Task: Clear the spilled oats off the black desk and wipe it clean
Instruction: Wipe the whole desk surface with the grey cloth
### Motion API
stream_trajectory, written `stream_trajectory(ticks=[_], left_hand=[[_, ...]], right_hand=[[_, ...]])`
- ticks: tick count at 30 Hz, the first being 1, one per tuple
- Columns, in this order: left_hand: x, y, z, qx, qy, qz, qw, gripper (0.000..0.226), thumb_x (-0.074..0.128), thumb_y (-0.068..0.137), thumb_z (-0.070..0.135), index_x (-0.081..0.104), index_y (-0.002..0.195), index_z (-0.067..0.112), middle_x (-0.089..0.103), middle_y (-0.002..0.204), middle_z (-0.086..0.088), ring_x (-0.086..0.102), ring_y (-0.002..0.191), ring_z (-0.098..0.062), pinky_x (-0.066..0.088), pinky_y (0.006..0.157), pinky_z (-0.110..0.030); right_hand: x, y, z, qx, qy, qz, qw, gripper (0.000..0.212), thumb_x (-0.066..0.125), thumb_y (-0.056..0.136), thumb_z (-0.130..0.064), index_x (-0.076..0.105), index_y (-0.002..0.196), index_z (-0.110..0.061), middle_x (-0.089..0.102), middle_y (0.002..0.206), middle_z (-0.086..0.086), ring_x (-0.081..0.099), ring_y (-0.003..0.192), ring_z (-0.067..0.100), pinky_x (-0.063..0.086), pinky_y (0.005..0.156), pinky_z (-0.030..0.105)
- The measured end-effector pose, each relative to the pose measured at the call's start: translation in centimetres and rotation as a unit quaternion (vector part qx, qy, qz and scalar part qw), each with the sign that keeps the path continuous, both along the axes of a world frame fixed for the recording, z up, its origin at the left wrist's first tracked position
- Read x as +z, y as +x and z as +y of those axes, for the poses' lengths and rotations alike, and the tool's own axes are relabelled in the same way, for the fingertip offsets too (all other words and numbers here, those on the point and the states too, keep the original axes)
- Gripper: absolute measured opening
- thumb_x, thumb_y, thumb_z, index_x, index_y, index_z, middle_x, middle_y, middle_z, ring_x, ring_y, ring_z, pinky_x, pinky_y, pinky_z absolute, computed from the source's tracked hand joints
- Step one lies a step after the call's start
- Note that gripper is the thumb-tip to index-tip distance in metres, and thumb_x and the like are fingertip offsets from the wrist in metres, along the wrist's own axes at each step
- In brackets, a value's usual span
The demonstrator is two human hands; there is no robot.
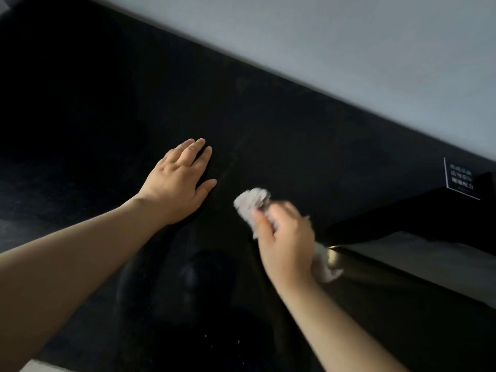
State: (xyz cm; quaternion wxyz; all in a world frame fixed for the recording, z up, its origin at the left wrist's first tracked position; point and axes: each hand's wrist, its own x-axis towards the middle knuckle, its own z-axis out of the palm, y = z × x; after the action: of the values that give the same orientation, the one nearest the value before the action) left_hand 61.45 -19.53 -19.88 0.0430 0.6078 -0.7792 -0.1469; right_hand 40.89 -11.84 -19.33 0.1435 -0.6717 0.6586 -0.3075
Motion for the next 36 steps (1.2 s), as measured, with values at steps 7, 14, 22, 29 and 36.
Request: stream_trajectory(ticks=[7, 14, 22, 29, 36], left_hand=[[1.8, -0.2, 1.0, 0.03, -0.019, 0.056, 0.998, 0.066, 0.039, 0.098, 0.044, 0.02, 0.152, 0.011, 0.013, 0.161, -0.002, 0.001, 0.148, -0.017, 0.004, 0.12, -0.032], [1.5, 2.3, 9.2, 0.012, -0.029, 0.064, 0.997, 0.067, 0.035, 0.096, 0.049, 0.035, 0.147, 0.007, 0.033, 0.154, -0.006, 0.022, 0.145, -0.019, 0.014, 0.117, -0.031], [0.5, 4.6, 14.2, -0.024, 0.011, -0.034, 0.999, 0.082, 0.019, 0.089, 0.064, 0.022, 0.152, 0.011, 0.007, 0.161, -0.001, 0.001, 0.149, -0.016, 0.006, 0.12, -0.041], [0.9, 5.6, 14.0, -0.022, -0.006, -0.034, 0.999, 0.084, 0.016, 0.087, 0.065, 0.018, 0.152, 0.012, 0.005, 0.161, -0.001, -0.001, 0.148, -0.016, 0.005, 0.12, -0.04], [0.1, 5.2, 14.5, -0.022, 0.008, -0.034, 0.999, 0.087, 0.01, 0.085, 0.066, 0.012, 0.153, 0.013, -0.002, 0.161, 0.0, -0.006, 0.148, -0.016, 0.0, 0.12, -0.038]], right_hand=[[4.0, -4.9, -3.8, -0.08, 0.019, -0.047, 0.995, 0.047, 0.062, 0.088, -0.032, 0.034, 0.054, -0.016, 0.036, 0.052, -0.003, 0.034, 0.05, 0.009, 0.026, 0.052, 0.033], [0.3, -2.8, -4.4, -0.154, 0.024, 0.058, 0.986, 0.039, 0.056, 0.092, -0.033, 0.036, 0.06, -0.024, 0.052, 0.081, -0.007, 0.047, 0.065, 0.013, 0.026, 0.057, 0.028], [1.5, 1.6, 8.5, 0.05, 0.097, -0.052, 0.993, 0.038, 0.054, 0.084, -0.046, 0.057, 0.061, -0.016, 0.061, 0.084, -0.013, 0.06, 0.07, 0.008, 0.044, 0.058, 0.023], [3.6, -2.6, 1.1, -0.162, 0.011, -0.022, 0.987, 0.052, 0.06, 0.09, -0.024, 0.025, 0.051, -0.021, 0.037, 0.059, -0.006, 0.037, 0.051, 0.009, 0.026, 0.05, 0.019], [0.5, 4.4, 10.5, -0.071, 0.031, 0.005, 0.997, 0.038, 0.06, 0.088, -0.036, 0.036, 0.06, -0.03, 0.046, 0.074, -0.016, 0.043, 0.055, -0.004, 0.029, 0.053, 0.009]])
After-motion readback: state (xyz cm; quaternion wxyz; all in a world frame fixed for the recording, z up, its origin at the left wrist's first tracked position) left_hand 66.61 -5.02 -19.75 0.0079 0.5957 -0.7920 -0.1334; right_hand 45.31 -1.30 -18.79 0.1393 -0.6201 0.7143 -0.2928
